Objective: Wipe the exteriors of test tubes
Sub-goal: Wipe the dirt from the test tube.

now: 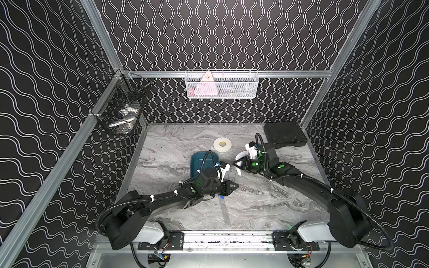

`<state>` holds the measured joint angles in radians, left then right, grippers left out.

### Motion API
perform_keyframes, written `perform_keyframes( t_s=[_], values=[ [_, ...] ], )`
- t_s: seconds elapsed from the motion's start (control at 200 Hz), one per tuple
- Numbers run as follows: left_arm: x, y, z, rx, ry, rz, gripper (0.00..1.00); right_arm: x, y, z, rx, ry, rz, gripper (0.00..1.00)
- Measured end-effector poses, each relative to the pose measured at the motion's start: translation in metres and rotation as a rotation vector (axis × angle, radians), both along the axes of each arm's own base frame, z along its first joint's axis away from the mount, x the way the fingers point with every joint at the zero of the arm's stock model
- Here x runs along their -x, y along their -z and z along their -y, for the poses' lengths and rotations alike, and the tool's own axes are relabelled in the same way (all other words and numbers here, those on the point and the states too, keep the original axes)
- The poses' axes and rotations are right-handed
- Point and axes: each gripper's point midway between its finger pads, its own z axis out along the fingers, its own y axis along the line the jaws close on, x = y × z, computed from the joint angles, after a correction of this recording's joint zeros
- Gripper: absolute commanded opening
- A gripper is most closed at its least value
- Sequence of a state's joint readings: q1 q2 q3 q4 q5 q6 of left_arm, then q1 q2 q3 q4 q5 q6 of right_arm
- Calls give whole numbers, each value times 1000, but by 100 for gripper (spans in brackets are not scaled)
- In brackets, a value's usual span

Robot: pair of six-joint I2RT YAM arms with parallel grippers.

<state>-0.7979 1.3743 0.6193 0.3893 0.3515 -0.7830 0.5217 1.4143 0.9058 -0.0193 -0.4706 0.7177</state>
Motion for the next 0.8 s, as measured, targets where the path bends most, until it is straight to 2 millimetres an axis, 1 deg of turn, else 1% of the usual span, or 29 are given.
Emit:
perform_keyframes(
  t_s=[0.07, 0.145, 0.23, 0.34, 0.39, 0.425, 0.525, 0.59, 0.716, 0.796],
  values=[
    [0, -1, 0, 1, 0, 1, 14, 1, -1, -1, -4, -10, 4, 19],
    [3, 2, 0, -5, 14, -16, 14, 9, 4, -4, -8, -13, 11, 19],
    [9, 9, 0, -20, 33, -44, 14, 23, 13, -6, 3, -6, 19, 19],
    [4, 8, -1, -16, 21, -35, 14, 55, 31, -16, 15, -49, -28, 19],
    [4, 9, -1, -17, 19, -36, 14, 63, 36, -18, 18, -56, -45, 19],
    [4, 10, -1, -19, 19, -38, 14, 64, 37, -18, 18, -55, -50, 19],
    [1, 9, -1, -18, 10, -32, 14, 61, 36, -18, 25, -44, -45, 19],
    [-2, 6, -1, -8, 0, -18, 14, 52, 31, -16, 24, -41, -42, 19],
    [-3, 3, -1, 0, -4, -6, 14, 15, 14, -5, -16, -6, -20, 19],
    [-3, 1, -3, 3, -11, -4, 14, 0, 6, -3, -35, -10, -11, 19]
  ],
)
